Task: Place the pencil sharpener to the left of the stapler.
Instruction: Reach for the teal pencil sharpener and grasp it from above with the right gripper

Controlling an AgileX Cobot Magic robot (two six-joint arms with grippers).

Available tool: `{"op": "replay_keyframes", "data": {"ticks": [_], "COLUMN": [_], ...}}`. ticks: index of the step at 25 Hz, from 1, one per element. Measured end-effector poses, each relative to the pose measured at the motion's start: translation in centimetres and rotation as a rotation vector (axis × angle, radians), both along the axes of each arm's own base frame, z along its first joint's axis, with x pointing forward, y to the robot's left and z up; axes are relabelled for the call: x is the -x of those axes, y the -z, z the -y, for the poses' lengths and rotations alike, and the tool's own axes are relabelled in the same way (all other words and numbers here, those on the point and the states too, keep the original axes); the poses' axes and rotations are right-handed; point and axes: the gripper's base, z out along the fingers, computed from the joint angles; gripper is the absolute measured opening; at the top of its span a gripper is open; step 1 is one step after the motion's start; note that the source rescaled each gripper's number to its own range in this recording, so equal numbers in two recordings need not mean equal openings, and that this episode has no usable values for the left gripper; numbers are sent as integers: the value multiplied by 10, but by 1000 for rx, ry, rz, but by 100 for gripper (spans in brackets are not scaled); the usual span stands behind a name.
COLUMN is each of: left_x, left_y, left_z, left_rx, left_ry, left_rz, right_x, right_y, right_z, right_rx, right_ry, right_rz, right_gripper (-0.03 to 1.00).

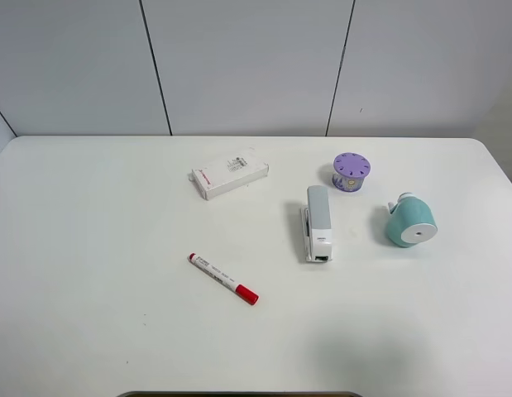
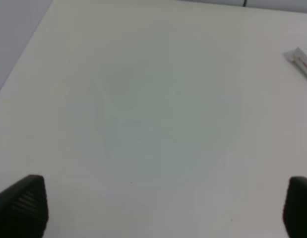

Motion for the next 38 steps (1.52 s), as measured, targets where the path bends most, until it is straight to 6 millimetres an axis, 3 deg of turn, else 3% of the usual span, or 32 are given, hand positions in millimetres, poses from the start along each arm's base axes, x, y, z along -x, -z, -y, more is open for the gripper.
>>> {"op": "replay_keyframes", "data": {"ticks": [38], "left_x": [0], "left_y": [0], "left_z": [0], "left_rx": [0], "left_ry": [0], "left_rz": [0], "right_x": [0], "right_y": [0], "right_z": [0], "right_rx": [-5], "right_ry": [1], "right_rz": [0], "right_gripper": [100]}}
